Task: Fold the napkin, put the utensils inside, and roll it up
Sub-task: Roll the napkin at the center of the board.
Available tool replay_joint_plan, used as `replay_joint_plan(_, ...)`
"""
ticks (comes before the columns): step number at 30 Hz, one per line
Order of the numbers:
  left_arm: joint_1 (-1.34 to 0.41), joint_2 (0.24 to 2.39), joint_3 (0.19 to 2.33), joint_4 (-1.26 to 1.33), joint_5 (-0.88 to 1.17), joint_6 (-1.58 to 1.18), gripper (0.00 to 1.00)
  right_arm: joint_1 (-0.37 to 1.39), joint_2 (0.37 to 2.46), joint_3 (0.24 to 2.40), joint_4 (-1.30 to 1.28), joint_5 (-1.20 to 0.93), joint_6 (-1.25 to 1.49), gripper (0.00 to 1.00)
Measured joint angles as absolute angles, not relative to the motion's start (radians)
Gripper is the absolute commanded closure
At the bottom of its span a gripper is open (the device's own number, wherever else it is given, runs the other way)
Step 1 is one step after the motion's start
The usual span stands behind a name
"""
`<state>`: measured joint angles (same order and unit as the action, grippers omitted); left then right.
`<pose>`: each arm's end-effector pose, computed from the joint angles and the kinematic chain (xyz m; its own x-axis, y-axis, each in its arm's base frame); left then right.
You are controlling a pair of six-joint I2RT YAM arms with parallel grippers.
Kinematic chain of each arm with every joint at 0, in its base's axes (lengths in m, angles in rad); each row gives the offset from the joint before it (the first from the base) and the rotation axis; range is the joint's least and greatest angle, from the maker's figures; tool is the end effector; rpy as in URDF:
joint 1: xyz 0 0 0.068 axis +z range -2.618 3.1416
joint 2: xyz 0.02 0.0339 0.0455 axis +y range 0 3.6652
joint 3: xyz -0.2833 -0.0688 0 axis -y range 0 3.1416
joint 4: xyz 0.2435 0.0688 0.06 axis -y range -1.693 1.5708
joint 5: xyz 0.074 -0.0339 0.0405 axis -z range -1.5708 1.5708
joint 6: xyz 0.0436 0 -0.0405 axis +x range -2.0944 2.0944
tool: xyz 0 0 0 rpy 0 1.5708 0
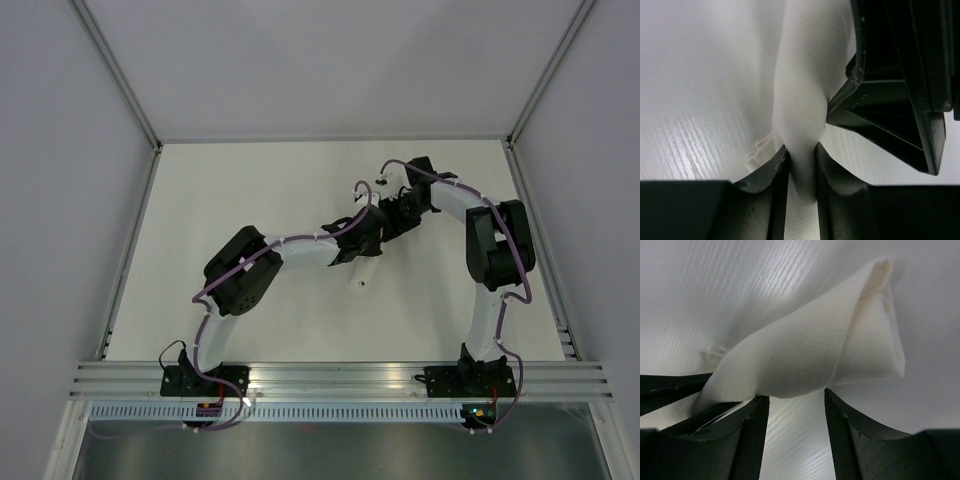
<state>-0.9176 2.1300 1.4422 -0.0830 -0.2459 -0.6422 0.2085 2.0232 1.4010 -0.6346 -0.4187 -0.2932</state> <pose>0.3001 -0.3747 0.1644 -0.7368 0.0069 -0.6760 0.2782 0.9145 -0.2939 0.3992 0.1026 0.1669 -0.8006 -0.4393 -0.4074 -0.5676 0.7739 0.2809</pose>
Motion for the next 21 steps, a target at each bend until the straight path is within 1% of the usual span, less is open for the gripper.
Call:
replay_joint_plan(5, -0.898, 2.143, 1.460, -0.094, -0.262, -0.658, 0.64, 0.222, 2.089, 1.499, -0.649, -0.417, -0.282, 0.44)
replay_joint_plan(8, -0.891, 2.150, 1.468, -0.099, -0.263, -0.664, 0.60, 0.231, 2.122, 1.552, -0.660, -0.416, -0.280, 0.44)
replay_joint_plan(12, -0.887, 2.152, 1.471, -0.105, -0.266, -0.666, 0.57, 0.247, 2.162, 1.615, -0.676, -0.412, -0.278, 0.44)
replay_joint_plan(16, -0.885, 2.152, 1.472, -0.112, -0.281, -0.666, 0.56, 0.265, 2.196, 1.673, -0.691, -0.405, -0.267, 0.44)
replay_joint_plan(21, -0.881, 2.152, 1.472, -0.115, -0.284, -0.667, 0.55, 0.274, 2.201, 1.680, -0.688, -0.386, -0.246, 0.44)
